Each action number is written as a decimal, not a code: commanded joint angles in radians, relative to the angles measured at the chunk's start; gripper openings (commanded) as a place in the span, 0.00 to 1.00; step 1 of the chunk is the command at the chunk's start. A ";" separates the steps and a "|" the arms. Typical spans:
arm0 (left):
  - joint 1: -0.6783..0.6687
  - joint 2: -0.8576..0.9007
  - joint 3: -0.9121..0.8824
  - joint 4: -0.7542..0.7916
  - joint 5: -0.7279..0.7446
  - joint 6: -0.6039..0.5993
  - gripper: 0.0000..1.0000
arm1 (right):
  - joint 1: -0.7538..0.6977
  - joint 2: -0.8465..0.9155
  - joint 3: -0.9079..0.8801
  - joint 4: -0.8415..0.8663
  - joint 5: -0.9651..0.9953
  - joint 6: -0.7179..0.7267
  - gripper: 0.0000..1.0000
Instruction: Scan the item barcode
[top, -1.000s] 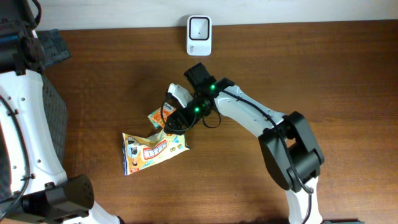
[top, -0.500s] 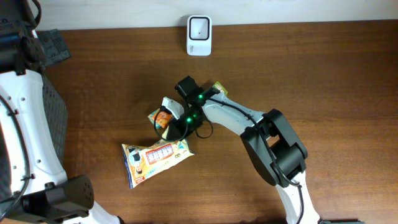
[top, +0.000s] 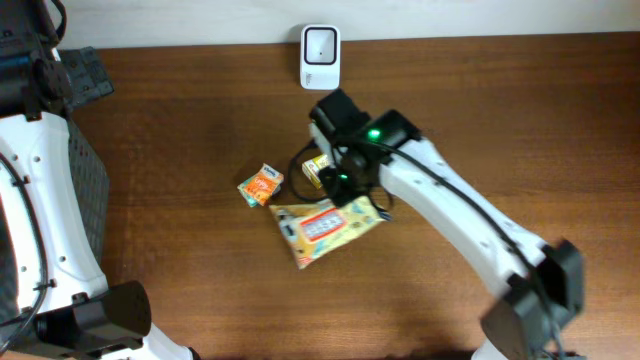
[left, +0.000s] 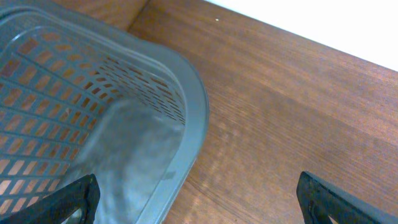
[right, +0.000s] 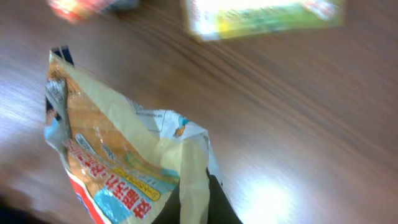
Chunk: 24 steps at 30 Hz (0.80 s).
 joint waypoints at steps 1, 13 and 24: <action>0.004 0.002 -0.002 0.002 0.000 -0.010 0.99 | -0.006 -0.058 0.013 -0.140 0.380 0.186 0.04; 0.004 0.002 -0.002 0.001 0.000 -0.009 0.99 | 0.064 0.332 0.013 -0.314 0.879 0.398 0.04; 0.004 0.002 -0.002 0.002 0.000 -0.009 0.99 | 0.250 0.328 0.368 -0.198 0.072 -0.008 0.61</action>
